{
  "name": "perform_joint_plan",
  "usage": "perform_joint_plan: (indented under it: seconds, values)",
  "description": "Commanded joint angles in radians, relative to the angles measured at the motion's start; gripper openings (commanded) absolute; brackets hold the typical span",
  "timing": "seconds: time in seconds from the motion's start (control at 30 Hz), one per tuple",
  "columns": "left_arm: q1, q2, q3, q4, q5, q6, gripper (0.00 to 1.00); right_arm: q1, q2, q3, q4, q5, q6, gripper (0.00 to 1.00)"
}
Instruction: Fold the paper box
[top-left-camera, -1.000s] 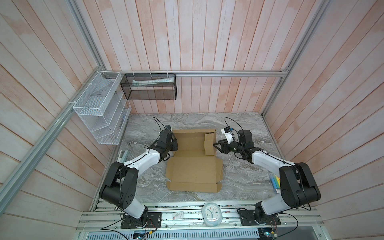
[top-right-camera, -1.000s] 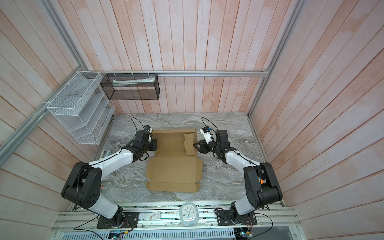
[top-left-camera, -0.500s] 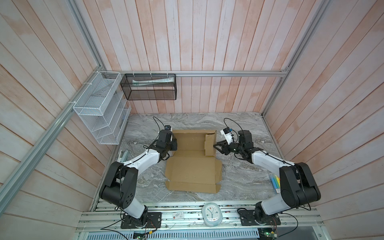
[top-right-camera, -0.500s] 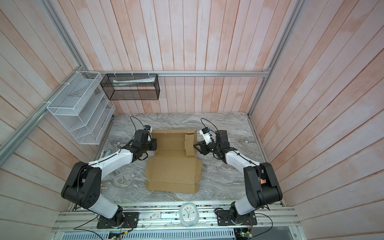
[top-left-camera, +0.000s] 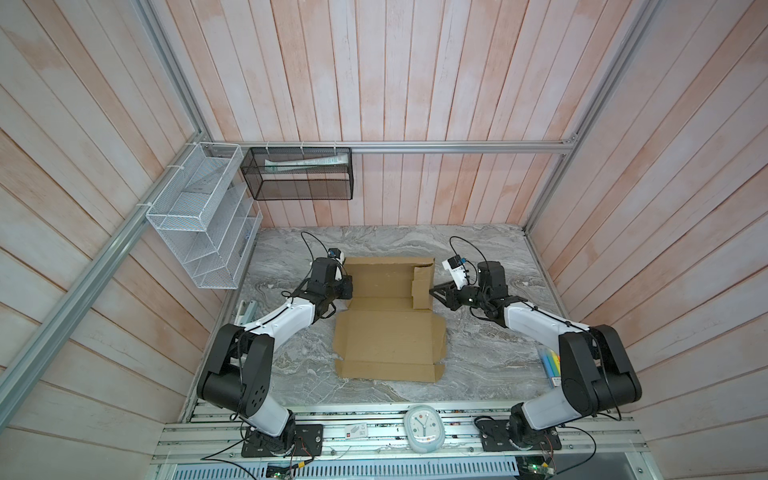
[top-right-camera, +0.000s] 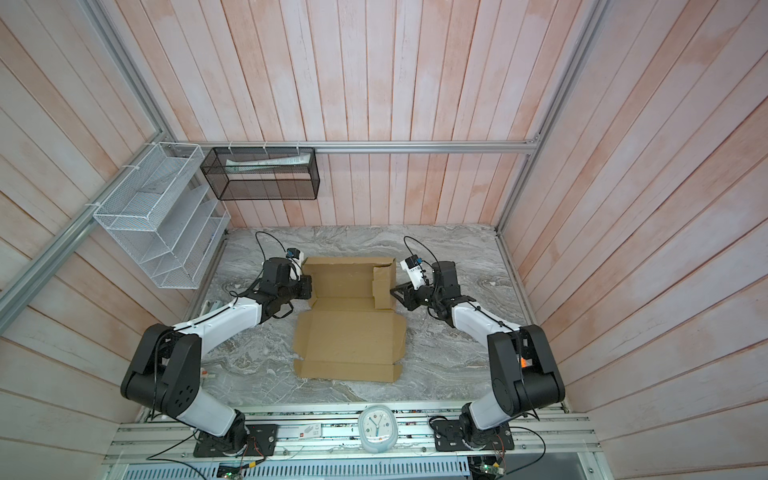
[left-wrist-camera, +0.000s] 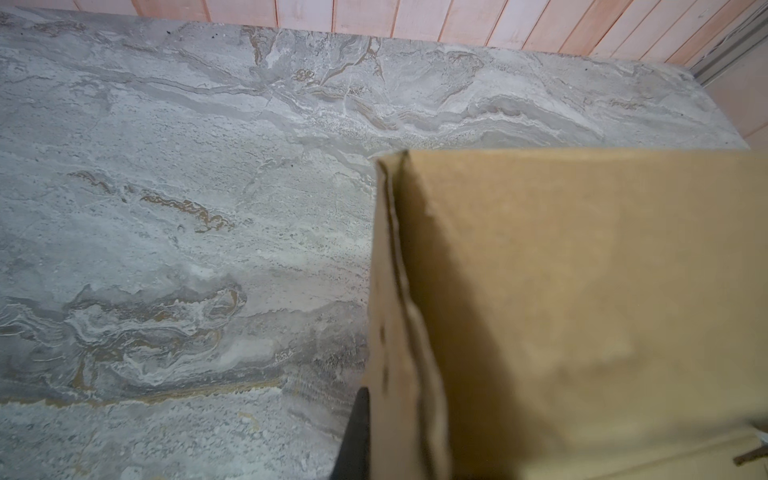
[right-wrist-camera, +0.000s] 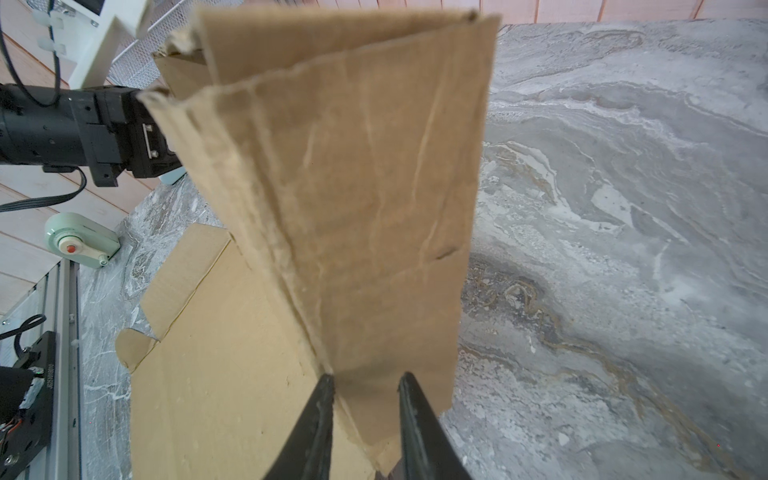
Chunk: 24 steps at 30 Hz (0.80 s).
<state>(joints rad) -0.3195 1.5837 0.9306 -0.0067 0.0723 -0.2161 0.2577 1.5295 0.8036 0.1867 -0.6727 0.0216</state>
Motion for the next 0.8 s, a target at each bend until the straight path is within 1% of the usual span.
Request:
perform_joint_plan:
  seconds: [0.0, 0.07, 0.23, 0.77]
  values:
    - [0.000, -0.013, -0.005, 0.042, 0.056, 0.003, 0.00, -0.020, 0.009, -0.006, 0.013, -0.031, 0.001, 0.29]
    - [0.000, -0.013, -0.003, 0.043, 0.060, 0.003, 0.00, -0.029, 0.006, -0.007, 0.015, -0.045, -0.001, 0.29]
    - [0.001, -0.011, -0.002, 0.040, 0.060, 0.006, 0.00, -0.032, 0.010, 0.009, -0.011, -0.055, -0.023, 0.34]
    - [0.000, -0.013, 0.002, 0.029, 0.023, 0.018, 0.00, -0.038, -0.021, 0.004, -0.049, -0.048, -0.055, 0.44]
